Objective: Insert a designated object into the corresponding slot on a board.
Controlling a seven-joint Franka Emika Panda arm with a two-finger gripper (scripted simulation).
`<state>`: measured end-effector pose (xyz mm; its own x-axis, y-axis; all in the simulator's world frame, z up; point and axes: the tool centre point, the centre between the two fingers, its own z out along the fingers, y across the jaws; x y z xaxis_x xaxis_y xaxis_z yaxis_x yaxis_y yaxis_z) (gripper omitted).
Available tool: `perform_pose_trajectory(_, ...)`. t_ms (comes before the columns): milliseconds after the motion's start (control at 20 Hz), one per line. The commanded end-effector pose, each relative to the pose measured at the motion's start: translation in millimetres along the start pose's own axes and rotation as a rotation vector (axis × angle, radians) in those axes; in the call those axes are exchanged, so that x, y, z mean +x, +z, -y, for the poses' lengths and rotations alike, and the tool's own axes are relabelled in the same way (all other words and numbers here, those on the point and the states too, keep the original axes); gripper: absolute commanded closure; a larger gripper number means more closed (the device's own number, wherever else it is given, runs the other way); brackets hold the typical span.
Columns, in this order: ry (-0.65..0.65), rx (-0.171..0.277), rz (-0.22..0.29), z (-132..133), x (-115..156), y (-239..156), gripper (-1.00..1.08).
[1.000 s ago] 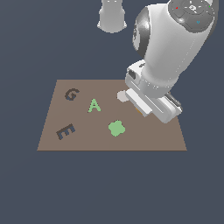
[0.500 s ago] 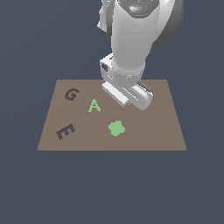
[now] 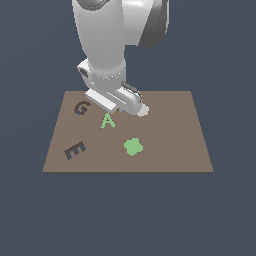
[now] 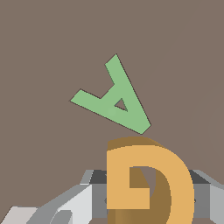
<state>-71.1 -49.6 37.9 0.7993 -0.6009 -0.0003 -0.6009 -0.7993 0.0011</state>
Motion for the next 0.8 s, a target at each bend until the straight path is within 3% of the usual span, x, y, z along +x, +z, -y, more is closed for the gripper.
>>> perform_pose_trajectory(0,-0.041,0.0,-0.001,-20,11,-1,1.08)
perform_pose_trajectory(350,-0.128,0.0,-0.001,-62,38,-2,1.08)
perform_pose_trajectory(750,-0.189,0.0,-0.001,-89,61,-2,1.08)
